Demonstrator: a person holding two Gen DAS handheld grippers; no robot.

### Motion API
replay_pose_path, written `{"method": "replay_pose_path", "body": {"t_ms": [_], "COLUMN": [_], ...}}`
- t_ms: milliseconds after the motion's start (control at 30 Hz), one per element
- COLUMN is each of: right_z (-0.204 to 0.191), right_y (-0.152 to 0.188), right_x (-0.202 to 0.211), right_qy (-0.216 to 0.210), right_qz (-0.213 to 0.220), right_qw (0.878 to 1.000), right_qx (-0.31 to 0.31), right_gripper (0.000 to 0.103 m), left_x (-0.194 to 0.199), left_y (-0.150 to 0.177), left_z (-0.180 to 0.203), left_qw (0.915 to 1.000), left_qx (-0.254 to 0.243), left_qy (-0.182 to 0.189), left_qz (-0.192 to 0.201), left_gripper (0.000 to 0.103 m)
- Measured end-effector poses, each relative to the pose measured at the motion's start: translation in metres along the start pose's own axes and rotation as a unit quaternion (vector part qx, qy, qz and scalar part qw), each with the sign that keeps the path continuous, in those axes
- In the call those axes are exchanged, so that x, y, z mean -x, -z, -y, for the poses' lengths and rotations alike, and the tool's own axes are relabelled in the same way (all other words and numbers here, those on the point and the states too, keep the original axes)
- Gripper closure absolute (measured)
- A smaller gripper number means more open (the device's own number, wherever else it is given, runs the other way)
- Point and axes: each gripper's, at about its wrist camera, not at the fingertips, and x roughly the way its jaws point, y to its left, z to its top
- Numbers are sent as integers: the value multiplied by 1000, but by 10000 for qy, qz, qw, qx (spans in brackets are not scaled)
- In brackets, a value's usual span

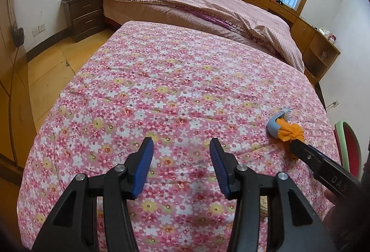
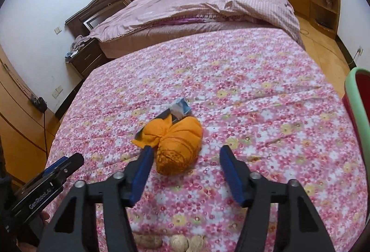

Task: Collect trash
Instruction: 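Grasp the orange knotted cloth bundle with the right tool, then grasp the light blue curved plastic piece with the left tool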

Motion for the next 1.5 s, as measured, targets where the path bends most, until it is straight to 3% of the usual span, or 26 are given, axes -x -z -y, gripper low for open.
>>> {"method": "replay_pose_path", "body": {"t_ms": [67, 167, 267, 633, 1033, 1500], "right_z": [2, 5, 13, 46, 100, 130], "right_y": [0, -1, -2, 6, 22, 29], "right_x": [-3, -3, -1, 41, 69, 72], "right_qy": [-24, -75, -156, -169, -11, 6], "right_qz": [-58, -66, -59, 319, 502, 561], "right_qw": [10000, 9999, 9997, 9979, 9926, 9878], "right_qx": [-16, -76, -188, -533, -1104, -1453], "right_gripper": [52, 69, 73, 74, 74, 74], "left_x": [-1, -3, -2, 2, -20, -60], "left_y": [-1, -1, -1, -2, -18, -23], "left_z": [1, 2, 5, 32, 95, 141], "left_qw": [10000, 10000, 10000, 9992, 9915, 9816], "left_qx": [-9, -20, -56, -285, -955, -1760], "left_qy": [-3, 8, 22, 254, 832, 614], "left_qz": [-8, -36, -38, -67, -285, -413], "left_gripper": [52, 52, 52, 52, 52, 53]}}
